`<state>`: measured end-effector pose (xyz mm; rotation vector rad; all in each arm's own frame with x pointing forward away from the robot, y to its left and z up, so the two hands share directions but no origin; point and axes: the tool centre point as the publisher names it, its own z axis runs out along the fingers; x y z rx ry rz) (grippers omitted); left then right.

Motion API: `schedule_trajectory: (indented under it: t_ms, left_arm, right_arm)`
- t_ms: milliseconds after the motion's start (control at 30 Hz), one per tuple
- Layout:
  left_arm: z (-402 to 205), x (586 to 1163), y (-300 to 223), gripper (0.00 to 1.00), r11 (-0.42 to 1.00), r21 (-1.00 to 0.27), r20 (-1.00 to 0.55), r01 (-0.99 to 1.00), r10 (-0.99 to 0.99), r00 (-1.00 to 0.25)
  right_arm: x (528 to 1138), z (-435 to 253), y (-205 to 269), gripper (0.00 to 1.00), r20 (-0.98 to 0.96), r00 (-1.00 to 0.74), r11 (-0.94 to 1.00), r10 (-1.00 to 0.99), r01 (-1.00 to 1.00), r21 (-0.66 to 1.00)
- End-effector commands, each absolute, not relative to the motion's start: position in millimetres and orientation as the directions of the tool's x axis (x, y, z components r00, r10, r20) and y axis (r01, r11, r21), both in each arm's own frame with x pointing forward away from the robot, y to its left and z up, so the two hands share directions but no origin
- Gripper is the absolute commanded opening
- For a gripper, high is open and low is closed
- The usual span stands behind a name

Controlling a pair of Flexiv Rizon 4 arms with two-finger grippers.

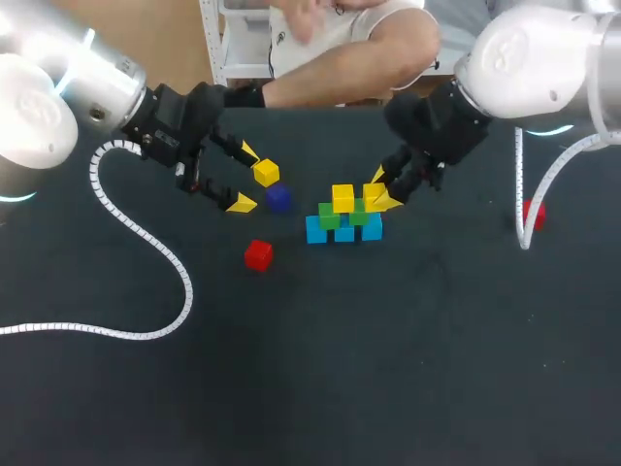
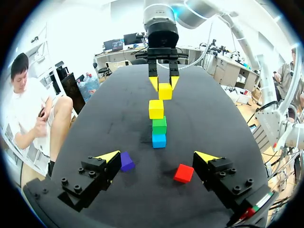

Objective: Place the blue cubes, place green cubes on the blue cubes, place the yellow cubes on the green cubes, then place the red cubes on the yellow cubes, and place purple cube on the red cubes.

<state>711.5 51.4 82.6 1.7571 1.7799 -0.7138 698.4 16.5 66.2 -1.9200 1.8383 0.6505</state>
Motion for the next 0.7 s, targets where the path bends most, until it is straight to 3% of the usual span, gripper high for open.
schedule_trajectory:
  t_ms: [33,700]
  left_arm:
    - [82.3,713.5,51.5,1.00,0.009,-0.004,-0.696,1.000,0.718,-0.009]
    - [82.3,713.5,51.5,1.00,0.009,-0.004,-0.696,1.000,0.718,-0.009]
  right_arm:
    - [699.1,63.4,21.2,0.00,-0.576,0.021,-0.046,-0.817,-0.999,0.029]
    - [703.6,56.3,25.0,0.00,-0.571,0.013,-0.044,-0.821,-0.998,0.042]
